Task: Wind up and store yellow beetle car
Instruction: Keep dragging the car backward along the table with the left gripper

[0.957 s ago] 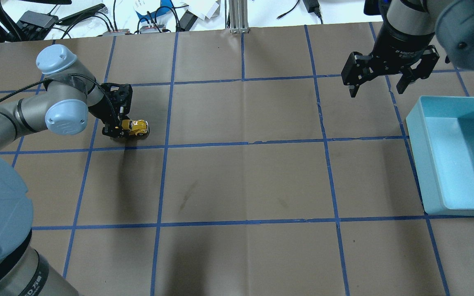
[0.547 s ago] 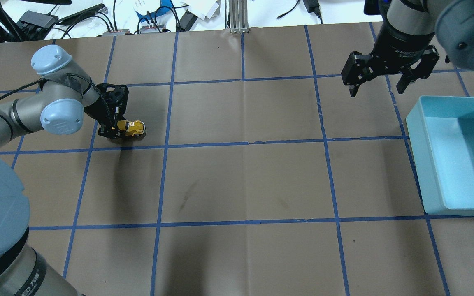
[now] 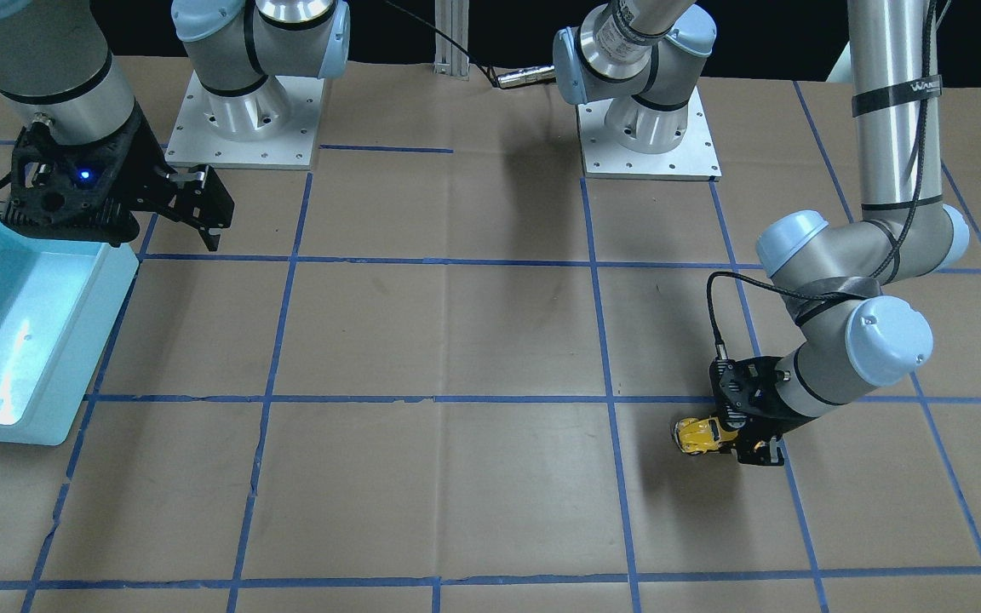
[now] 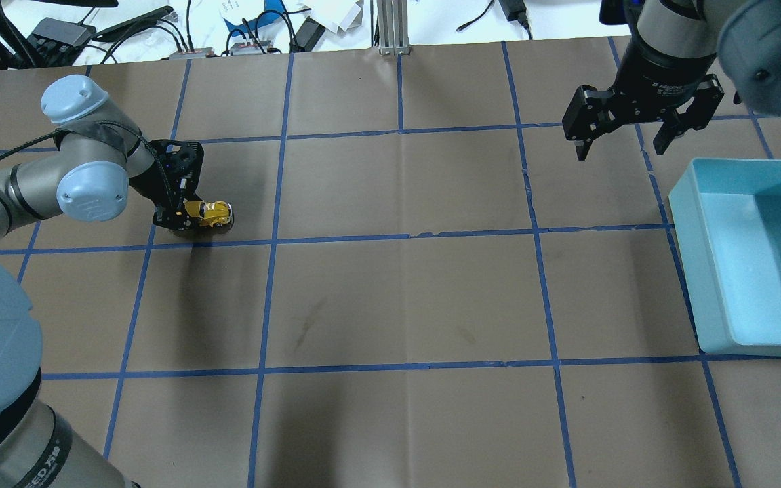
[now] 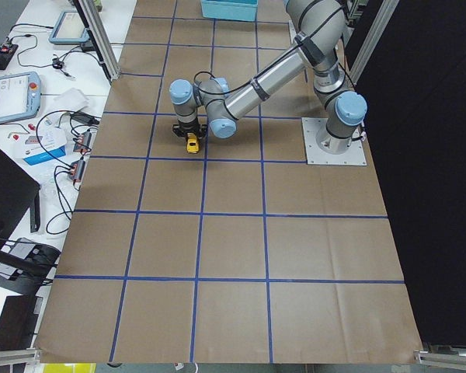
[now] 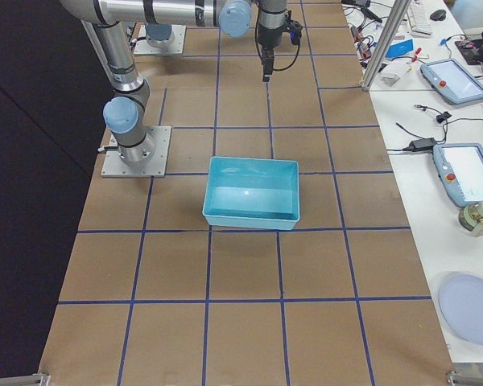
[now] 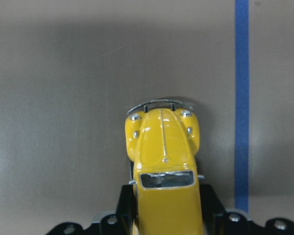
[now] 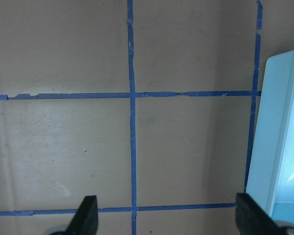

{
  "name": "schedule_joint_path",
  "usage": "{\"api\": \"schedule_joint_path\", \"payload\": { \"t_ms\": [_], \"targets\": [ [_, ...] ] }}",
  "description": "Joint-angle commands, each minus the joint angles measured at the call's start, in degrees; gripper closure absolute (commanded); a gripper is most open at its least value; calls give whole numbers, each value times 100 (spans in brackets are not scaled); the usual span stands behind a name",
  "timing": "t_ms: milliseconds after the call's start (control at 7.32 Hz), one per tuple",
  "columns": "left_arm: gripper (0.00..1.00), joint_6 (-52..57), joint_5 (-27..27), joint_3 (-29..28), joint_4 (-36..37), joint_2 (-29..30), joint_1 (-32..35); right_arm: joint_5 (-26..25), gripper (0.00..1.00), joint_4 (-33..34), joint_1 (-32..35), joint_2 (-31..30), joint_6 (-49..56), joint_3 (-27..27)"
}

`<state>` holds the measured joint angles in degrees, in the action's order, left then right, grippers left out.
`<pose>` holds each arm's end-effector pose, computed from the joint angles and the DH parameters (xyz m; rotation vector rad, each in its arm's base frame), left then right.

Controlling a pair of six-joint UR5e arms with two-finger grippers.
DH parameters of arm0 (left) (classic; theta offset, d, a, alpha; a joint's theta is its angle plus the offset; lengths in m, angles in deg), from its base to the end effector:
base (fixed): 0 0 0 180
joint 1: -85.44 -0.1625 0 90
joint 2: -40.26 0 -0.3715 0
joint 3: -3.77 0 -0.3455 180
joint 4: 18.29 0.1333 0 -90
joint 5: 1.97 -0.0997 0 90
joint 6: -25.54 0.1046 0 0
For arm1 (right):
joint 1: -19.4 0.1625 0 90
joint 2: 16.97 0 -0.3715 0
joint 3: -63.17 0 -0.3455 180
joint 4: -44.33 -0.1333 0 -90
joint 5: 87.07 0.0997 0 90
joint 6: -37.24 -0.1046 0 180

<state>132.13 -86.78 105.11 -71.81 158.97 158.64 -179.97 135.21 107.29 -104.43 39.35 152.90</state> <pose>0.0182 -0.5543 0.1558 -2.1447 -2.1586 0.0765 0.1110 -0.4632 0.4131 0.0009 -3.0916 -0.0404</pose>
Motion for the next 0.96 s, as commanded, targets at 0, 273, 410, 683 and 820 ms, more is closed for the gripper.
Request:
{"api": "schedule_joint_path", "payload": {
  "t_ms": [0,273,410,683,820],
  "targets": [
    [59,63,0,0,-17,29,-16,0,0,0,0,0,0,0],
    [59,81,0,17,-44,-6,-121,0,0,0,0,0,9,0],
    [59,90,-9,17,-105,-15,-130,0,0,0,0,0,0,0],
    [59,90,-9,9,-105,-15,-183,0,0,0,0,0,9,0],
    [59,90,-9,9,-105,-6,-201,0,0,9,0,0,17,0]
  ]
}}
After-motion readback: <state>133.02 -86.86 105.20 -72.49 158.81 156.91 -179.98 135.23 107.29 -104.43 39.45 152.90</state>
